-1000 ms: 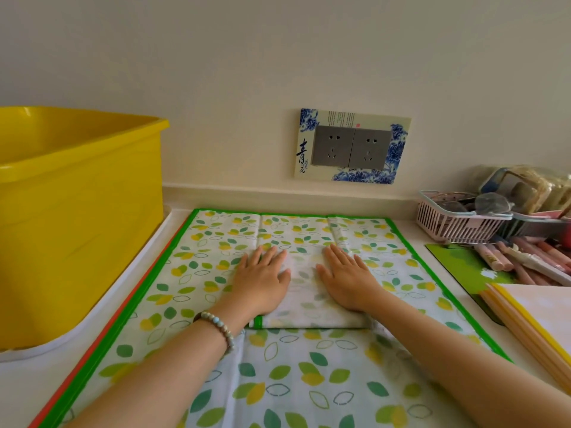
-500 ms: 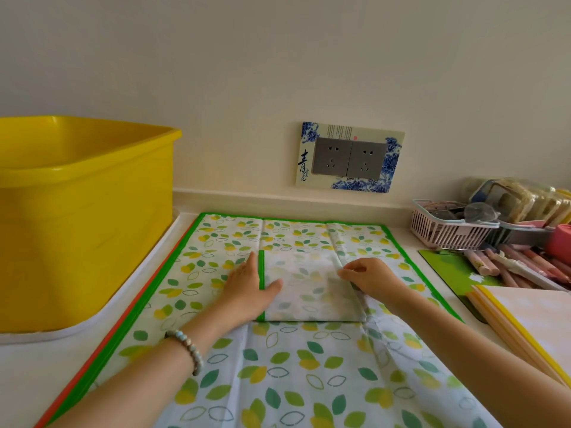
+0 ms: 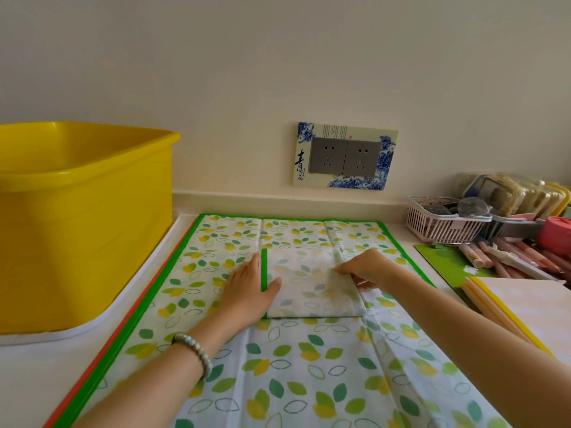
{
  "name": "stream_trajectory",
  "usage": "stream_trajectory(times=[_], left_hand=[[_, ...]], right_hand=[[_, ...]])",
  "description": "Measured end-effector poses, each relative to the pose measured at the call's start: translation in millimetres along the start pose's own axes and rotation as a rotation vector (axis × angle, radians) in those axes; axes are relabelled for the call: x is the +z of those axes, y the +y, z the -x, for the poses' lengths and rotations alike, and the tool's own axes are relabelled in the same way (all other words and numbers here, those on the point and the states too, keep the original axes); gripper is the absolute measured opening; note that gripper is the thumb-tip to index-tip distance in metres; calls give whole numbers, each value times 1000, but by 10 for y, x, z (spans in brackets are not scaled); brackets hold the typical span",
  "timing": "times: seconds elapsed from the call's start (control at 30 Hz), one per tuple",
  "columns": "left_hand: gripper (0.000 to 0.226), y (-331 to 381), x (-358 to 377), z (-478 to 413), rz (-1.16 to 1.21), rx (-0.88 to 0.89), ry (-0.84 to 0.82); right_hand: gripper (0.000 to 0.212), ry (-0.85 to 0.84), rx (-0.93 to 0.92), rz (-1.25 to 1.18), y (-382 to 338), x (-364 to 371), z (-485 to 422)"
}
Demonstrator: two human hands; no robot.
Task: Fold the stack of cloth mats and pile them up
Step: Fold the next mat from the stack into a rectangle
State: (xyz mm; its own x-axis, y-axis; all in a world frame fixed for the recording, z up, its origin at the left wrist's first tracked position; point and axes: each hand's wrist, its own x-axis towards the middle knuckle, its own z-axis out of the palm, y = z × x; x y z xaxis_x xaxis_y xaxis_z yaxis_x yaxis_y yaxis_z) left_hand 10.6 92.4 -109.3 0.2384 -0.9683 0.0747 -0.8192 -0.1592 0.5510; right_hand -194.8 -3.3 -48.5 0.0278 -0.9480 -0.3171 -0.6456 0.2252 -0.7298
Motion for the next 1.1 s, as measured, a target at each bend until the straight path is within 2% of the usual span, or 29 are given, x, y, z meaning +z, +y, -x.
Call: stream_trajectory(times=[0.2,0.27,0.33,0.37,0.43,0.5,0.57,0.87,1.1], left_hand=[[62,6,4,-5,-165,32,-53],[60,13,3,-7,-229,57,-75],[59,21,0,-15,-287,66,-97],[58,27,-3,-21,-313,71,-105],[58,38,-5,-27,-348,81,-115],[57,44,-7,-24,-380,88,-123],[57,47,-10,-26,-405,88,-130],[57,31,-26,-26,-442,80,-149],[58,-3,10,-56,-416,85,-124]], right_hand=[[30,9,-88,63,-23,18,106],[36,130,-248,299,15,86,152],[47,306,-526,554,74,255,187],[49,330,-648,595,87,367,215],[49,218,-733,615,63,588,248],[51,82,-713,658,52,771,247],[52,33,-704,685,75,872,247],[61,3,-629,755,376,560,179],[65,-24,-542,697,523,314,151]])
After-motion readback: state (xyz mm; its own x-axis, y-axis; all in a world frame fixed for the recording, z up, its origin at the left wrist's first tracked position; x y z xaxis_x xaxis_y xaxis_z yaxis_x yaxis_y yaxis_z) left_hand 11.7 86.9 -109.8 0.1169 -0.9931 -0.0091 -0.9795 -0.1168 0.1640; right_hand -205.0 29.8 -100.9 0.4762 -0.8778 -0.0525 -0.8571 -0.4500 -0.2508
